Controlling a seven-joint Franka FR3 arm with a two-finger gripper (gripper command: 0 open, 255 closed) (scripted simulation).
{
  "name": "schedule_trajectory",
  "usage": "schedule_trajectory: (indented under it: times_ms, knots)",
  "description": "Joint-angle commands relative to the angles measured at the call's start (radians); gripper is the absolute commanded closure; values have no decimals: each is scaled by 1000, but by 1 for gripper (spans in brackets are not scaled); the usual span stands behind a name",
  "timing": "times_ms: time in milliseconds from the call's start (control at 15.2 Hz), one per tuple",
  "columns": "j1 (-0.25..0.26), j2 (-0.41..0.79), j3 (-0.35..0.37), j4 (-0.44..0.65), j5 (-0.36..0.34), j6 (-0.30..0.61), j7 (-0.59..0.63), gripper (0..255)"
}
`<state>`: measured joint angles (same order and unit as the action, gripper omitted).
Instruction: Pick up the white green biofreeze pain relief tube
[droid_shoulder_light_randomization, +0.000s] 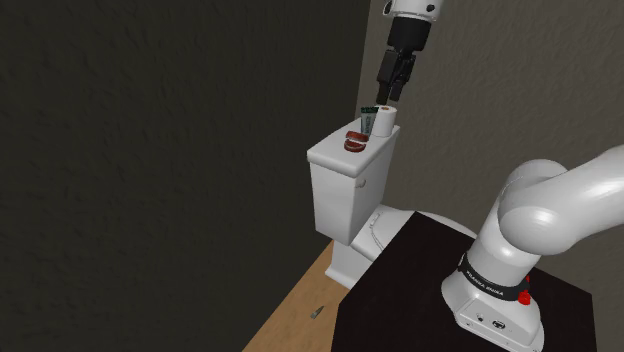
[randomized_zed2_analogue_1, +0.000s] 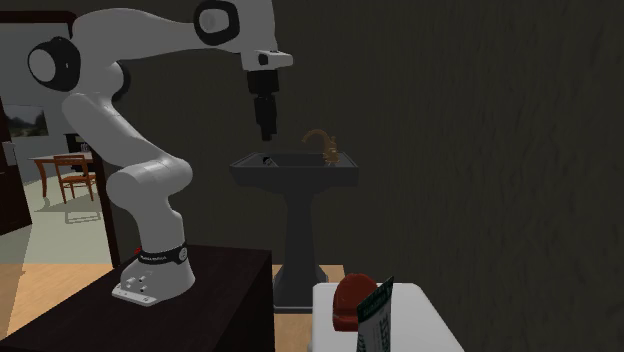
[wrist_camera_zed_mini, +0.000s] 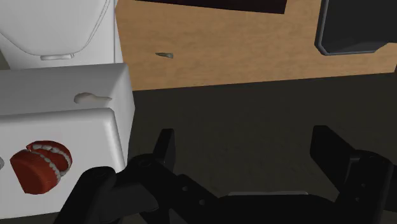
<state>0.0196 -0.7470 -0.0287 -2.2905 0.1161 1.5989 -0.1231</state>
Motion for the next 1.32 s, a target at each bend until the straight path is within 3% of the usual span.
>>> schedule_trajectory:
  times_ms: [0, 726, 1254]
  knots:
    - [0, 0, 0, 0, 0, 0, 0, 0]
    - [-21, 211, -202, 38, -139, 163, -355, 0]
    - [-17, 450, -337, 173, -157, 274, -610, 0]
